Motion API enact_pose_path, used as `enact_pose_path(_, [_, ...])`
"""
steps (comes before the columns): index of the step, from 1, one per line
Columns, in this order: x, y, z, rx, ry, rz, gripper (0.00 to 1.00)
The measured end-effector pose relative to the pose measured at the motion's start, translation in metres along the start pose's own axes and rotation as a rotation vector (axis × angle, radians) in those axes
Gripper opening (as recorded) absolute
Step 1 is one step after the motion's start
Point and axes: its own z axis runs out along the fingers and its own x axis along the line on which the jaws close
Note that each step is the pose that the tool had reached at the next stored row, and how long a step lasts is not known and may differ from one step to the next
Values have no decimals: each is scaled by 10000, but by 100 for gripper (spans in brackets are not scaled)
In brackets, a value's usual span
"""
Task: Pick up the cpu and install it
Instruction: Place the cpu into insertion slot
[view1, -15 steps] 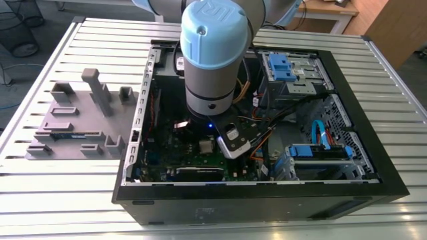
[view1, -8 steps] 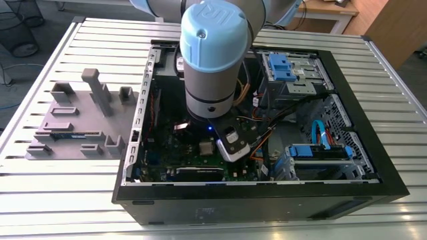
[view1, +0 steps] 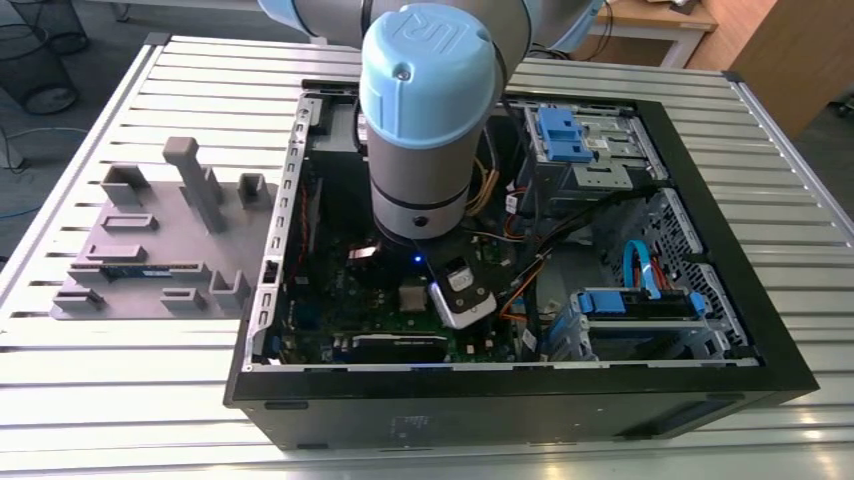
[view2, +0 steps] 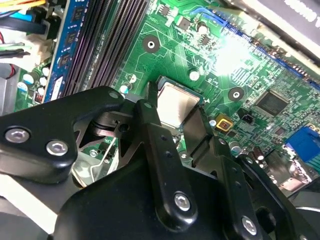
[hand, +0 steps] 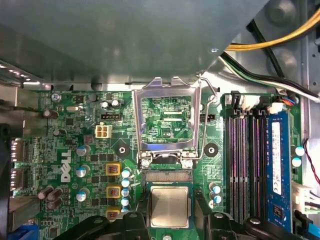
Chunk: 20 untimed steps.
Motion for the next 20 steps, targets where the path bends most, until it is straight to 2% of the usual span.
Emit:
enact_pose_path(6, [2,2,7,-20,-23,405,47])
enact_pose_path(20, [1,18,7,-58,-35,656,47])
